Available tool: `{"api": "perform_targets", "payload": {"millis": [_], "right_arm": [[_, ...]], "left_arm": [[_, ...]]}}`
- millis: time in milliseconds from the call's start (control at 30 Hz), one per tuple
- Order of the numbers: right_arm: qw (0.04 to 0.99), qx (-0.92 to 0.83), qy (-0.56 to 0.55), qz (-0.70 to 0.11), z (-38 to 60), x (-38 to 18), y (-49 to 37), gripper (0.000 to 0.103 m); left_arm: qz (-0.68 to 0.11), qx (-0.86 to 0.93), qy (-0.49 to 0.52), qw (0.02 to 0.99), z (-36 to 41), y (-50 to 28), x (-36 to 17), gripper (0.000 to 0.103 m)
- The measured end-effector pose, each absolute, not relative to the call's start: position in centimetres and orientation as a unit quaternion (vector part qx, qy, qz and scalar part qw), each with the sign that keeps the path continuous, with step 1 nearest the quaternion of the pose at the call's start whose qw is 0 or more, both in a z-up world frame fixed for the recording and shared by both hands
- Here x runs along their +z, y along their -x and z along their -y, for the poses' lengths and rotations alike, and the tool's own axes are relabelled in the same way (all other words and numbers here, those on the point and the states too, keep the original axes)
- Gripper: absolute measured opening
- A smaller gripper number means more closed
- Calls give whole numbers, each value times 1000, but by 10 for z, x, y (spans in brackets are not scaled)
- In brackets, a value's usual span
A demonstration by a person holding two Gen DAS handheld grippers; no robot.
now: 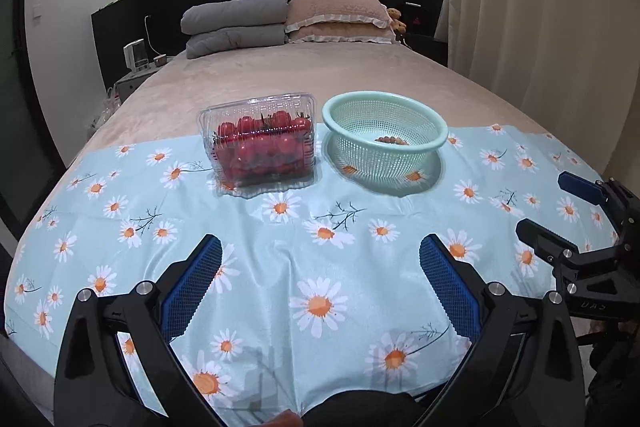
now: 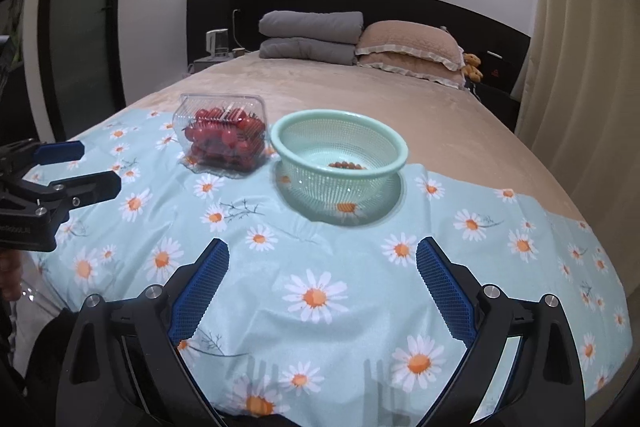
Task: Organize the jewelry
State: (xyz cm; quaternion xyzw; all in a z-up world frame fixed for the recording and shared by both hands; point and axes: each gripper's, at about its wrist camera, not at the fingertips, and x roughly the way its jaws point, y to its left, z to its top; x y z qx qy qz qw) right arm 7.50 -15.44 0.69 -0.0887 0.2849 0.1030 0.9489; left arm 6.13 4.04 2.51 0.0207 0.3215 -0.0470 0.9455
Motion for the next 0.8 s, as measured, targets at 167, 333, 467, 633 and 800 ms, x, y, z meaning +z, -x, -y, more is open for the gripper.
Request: {"api": "perform_targets", "payload": {"millis": [167, 333, 467, 633, 800], "right_arm": [[952, 95, 39, -288, 162, -5, -55, 91], [958, 96, 29, -268, 155, -15, -35, 91], [962, 104, 38, -249, 150, -20, -24, 91], [965, 94, 35, -241, 151, -22, -21, 91], [962, 89, 30, -256, 153, -30, -25, 91]], "left_arm": [[-314, -60, -6, 947, -40, -38, 16, 97], [-287, -57, -11, 956, -27, -21, 7, 97], [-273, -44, -22, 961, -17, -13, 1, 97], [-267, -46, -19, 962, -16, -10, 0, 97], [-271, -34, -11, 962, -19, -11, -3, 97]]}}
